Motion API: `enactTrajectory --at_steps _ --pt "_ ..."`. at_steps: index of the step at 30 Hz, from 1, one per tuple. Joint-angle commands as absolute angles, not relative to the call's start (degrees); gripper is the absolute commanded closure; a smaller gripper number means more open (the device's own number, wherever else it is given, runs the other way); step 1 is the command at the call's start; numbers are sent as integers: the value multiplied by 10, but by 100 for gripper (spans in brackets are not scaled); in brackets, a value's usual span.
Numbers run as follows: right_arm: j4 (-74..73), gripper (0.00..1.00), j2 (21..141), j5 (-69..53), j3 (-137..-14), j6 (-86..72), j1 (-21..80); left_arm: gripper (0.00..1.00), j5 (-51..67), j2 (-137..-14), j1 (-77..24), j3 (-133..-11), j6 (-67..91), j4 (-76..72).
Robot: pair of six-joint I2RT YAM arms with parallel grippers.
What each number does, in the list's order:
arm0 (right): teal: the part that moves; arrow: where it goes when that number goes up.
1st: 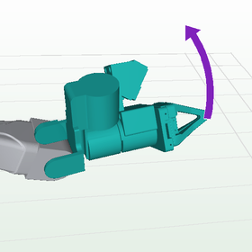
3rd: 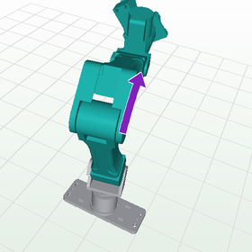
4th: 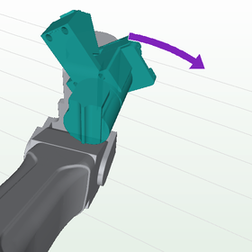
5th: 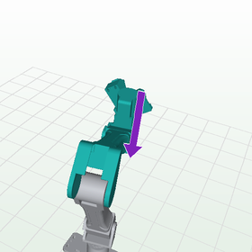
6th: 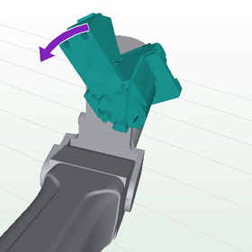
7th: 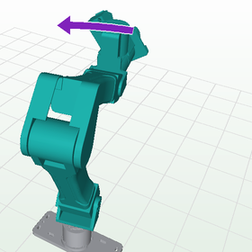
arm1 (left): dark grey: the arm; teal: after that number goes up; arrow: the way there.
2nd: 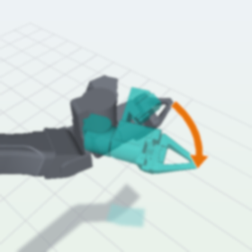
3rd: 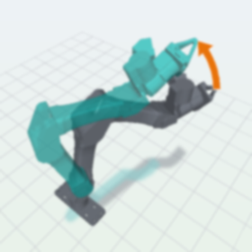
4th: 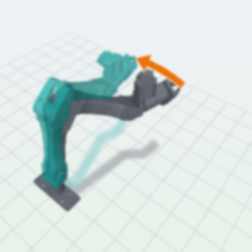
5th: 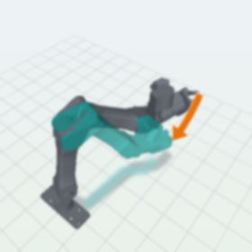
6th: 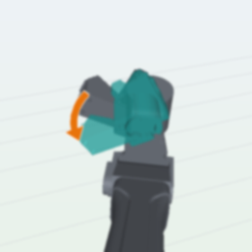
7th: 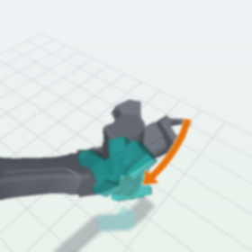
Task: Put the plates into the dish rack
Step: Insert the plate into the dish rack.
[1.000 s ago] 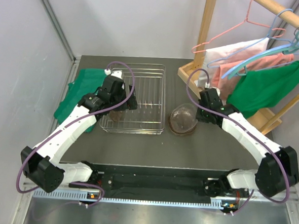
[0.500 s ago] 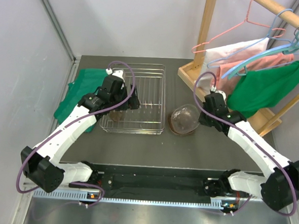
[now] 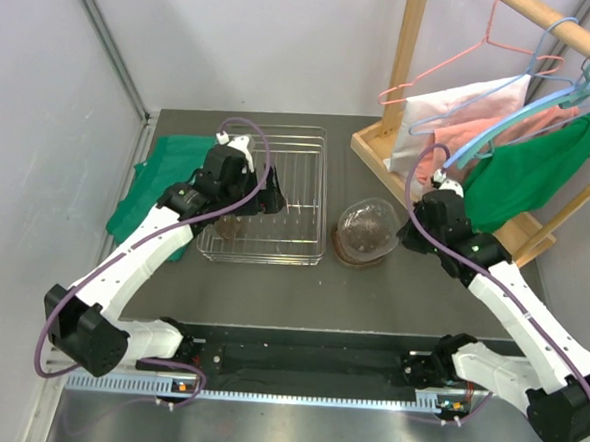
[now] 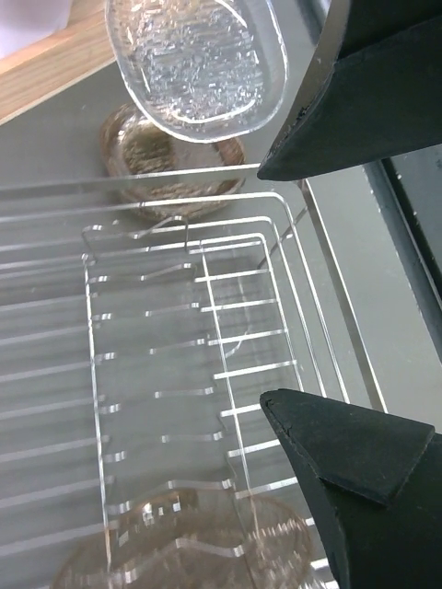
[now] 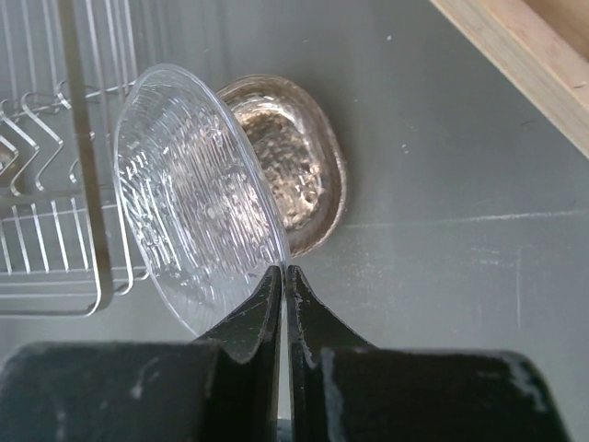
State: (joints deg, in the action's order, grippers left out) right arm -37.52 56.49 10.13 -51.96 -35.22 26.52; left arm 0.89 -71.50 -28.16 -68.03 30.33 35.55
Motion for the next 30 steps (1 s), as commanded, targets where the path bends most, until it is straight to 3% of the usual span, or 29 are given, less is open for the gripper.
enactTrajectory --at_steps 1,9,23,30 --pt "-356 100 534 71 -522 -359 272 1 50 -733 -279 -693 315 299" --pt "-335 100 521 15 -526 -357 272 1 85 -755 -280 -697 338 259" --pt "-299 100 522 -32 -527 -384 278 1 264 -832 -301 -669 415 99" --pt "-285 100 530 -47 -533 -392 280 3 279 -856 -327 -660 423 69"
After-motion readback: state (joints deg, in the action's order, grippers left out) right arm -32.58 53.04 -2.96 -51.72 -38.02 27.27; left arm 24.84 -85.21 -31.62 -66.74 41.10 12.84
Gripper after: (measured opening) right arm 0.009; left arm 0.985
